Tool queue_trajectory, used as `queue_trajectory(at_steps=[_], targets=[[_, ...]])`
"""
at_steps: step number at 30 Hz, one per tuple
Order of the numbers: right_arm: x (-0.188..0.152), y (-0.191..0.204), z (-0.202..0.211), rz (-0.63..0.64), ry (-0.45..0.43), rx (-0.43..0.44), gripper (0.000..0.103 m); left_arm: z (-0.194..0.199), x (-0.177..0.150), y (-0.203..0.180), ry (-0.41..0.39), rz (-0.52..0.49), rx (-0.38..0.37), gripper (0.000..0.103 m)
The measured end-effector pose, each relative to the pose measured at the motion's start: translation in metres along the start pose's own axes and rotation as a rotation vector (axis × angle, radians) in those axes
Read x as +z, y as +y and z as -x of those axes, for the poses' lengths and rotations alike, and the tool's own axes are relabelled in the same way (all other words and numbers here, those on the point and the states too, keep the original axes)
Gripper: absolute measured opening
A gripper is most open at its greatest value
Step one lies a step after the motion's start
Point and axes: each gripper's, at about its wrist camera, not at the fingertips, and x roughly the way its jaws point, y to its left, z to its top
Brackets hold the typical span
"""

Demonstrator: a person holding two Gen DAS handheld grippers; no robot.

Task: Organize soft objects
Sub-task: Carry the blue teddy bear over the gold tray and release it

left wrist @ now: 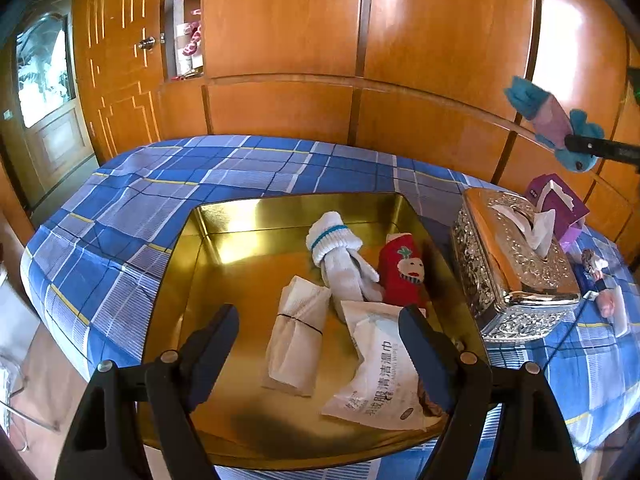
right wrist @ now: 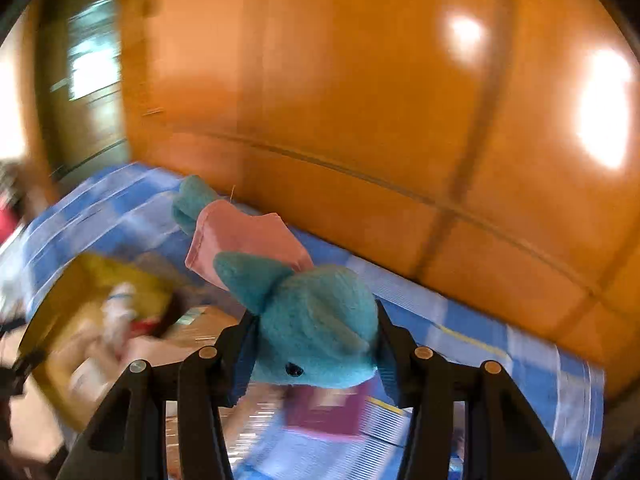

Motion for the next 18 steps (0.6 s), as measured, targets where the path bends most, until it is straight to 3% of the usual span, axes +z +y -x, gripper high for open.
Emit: queue_trajectory(at_steps=[4, 8, 14, 18], targets=[[-0.005, 0.056, 0.014, 0.119, -0.021, 0.096, 0.052, 0.001, 0.0, 0.003, -0.004, 0.005, 0.008, 0.082], [-0.018, 0.099, 0.019, 0.149, 0.002, 0.211, 0.052, 0.001, 0.001, 0.006, -0.003, 0.01, 0.023, 0.086], [-0.043, 0.132, -0.006, 0.05, 0.157, 0.309, 0.053, 0.006, 0.0, 0.015, -0.009, 0.012, 0.07, 0.086], [-0.052, 0.157, -0.029, 0.018, 0.205, 0.319, 0.053, 0.008, -0.001, 0.027, -0.011, 0.028, 0.098, 0.088]])
